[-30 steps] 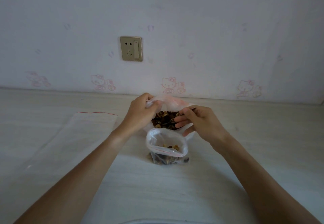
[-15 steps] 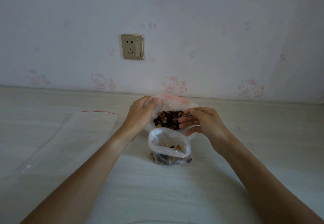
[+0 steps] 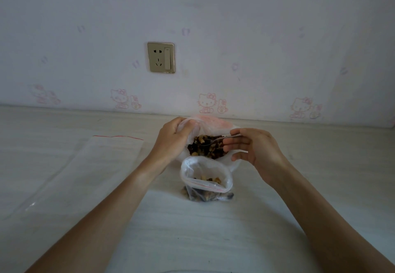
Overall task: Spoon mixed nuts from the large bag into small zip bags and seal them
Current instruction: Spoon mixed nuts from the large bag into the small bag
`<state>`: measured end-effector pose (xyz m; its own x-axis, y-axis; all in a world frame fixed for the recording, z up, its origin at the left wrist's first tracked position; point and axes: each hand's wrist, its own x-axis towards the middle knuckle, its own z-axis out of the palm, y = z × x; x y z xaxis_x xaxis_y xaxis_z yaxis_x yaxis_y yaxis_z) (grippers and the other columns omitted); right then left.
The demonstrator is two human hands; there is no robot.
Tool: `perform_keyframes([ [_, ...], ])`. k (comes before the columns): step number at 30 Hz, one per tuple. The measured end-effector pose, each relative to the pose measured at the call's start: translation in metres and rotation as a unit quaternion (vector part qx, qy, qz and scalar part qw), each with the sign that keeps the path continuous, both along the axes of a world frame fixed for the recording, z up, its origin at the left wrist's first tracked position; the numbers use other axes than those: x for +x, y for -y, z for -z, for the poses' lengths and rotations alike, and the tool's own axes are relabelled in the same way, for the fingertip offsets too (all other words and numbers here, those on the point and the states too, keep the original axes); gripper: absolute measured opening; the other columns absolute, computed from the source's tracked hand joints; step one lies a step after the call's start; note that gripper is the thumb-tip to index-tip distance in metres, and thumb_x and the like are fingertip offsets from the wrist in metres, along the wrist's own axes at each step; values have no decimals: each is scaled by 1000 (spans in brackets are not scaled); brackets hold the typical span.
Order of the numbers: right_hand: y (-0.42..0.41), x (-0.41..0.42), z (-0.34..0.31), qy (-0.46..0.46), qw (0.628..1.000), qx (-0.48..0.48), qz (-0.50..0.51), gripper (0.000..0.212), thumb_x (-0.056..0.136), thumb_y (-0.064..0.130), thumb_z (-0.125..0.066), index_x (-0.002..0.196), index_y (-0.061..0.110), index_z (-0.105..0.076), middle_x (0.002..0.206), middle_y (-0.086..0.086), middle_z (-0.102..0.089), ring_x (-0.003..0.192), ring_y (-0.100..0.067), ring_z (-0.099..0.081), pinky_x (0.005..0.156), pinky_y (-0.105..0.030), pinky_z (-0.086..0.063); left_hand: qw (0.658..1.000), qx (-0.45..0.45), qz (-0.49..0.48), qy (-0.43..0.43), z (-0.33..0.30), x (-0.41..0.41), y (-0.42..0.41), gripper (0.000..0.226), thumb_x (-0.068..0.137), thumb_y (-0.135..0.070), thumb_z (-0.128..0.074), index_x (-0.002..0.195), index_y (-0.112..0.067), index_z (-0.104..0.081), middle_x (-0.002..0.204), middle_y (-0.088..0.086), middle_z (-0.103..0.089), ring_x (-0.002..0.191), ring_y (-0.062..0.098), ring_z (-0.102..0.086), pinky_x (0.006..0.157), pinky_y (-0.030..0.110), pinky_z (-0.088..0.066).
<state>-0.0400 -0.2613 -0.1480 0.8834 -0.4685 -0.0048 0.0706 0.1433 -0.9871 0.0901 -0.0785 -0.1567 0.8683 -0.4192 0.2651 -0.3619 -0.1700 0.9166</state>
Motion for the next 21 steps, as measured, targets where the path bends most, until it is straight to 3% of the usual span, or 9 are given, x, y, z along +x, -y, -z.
perform_keyframes([
  [6, 6, -3, -4, 42, 999, -2, 1, 27, 103, 10, -41, 103, -2, -66, 87, -22, -74, 73, -34, -70, 52, -36, -51, 1000, 22, 7, -4, -11, -3, -5, 31, 101, -43, -62, 125, -26, -69, 117, -16, -71, 111, 0, -64, 94, 23, -49],
  [10, 11, -8, -14, 96, 995, 9, -14, 26, 103, 10, -40, 99, -1, -63, 80, -21, -69, 65, -31, -65, 49, -35, -46, 999, 32, 7, -21, -21, -2, -14, 35, 97, -45, -68, 127, -28, -68, 123, -15, -69, 116, 1, -61, 86, 17, -44],
  [12, 13, -11, -18, 110, 994, 11, -21, 25, 102, 10, -39, 95, 0, -62, 75, -19, -67, 60, -31, -62, 47, -33, -44, 999, 45, -6, 9, -23, -4, -21, 36, 96, -41, -69, 128, -24, -67, 125, -13, -68, 120, 2, -60, 88, 15, -43],
  [15, 11, -14, -23, 116, 993, 5, -30, 25, 101, 11, -39, 88, 3, -59, 68, -17, -61, 53, -30, -56, 45, -31, -39, 988, 80, -30, 130, -21, -14, -33, 31, 98, -36, -67, 126, -22, -68, 124, -17, -68, 117, -1, -61, 97, 20, -47],
  [18, 7, -17, -26, 116, 992, -20, -40, 26, 99, 12, -38, 82, 6, -56, 61, -15, -56, 49, -28, -50, 44, -29, -35, 964, 112, -36, 240, -15, -30, -45, 19, 97, -38, -66, 113, -28, -71, 109, -25, -69, 104, -4, -63, 85, 12, -45],
  [21, 2, -20, -28, 113, 989, -72, -56, 23, 94, 15, -41, 78, 7, -56, 59, -14, -54, 48, -27, -49, 43, -30, -33, 962, 146, -17, 231, -10, -45, -54, 13, 92, -47, -68, 94, -35, -73, 83, -20, -72, 80, 0, -67, 65, 10, -45],
])
